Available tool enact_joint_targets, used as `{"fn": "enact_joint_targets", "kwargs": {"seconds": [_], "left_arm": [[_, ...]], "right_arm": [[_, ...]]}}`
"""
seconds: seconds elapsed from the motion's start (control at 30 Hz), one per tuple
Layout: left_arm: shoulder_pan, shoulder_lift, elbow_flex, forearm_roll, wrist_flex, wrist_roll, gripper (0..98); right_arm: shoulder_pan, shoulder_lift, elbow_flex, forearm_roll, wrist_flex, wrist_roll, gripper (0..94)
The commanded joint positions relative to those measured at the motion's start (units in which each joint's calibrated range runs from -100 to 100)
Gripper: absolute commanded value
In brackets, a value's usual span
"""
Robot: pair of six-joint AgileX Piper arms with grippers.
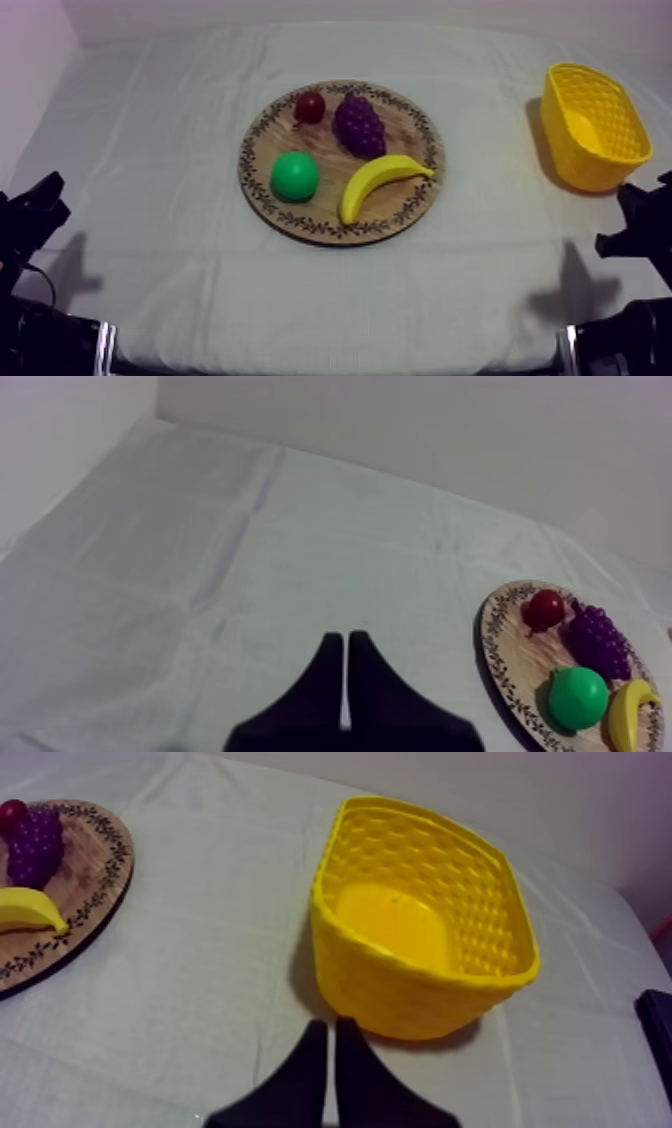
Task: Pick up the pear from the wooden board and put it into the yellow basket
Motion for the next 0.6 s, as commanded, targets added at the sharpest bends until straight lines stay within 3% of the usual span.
{"fn": "enact_joint_targets", "kwargs": {"seconds": [0.0,0.33,0.57], "left_arm": [[0.0,0.0,0.0,0.01,0.0,0.0,0.1],[0.0,0.0,0.0,0.01,0.0,0.0,0.1],[0.0,0.0,0.0,0.01,0.0,0.0,0.1]], "right_arm": [[0.0,0.0,0.0,0.0,0.0,0.0,0.5],[-0.6,0.0,0.0,0.0,0.0,-1.9,0.5],[-0.8,0.6,0.1,-0.2,-0.7,0.3,2.6]]}}
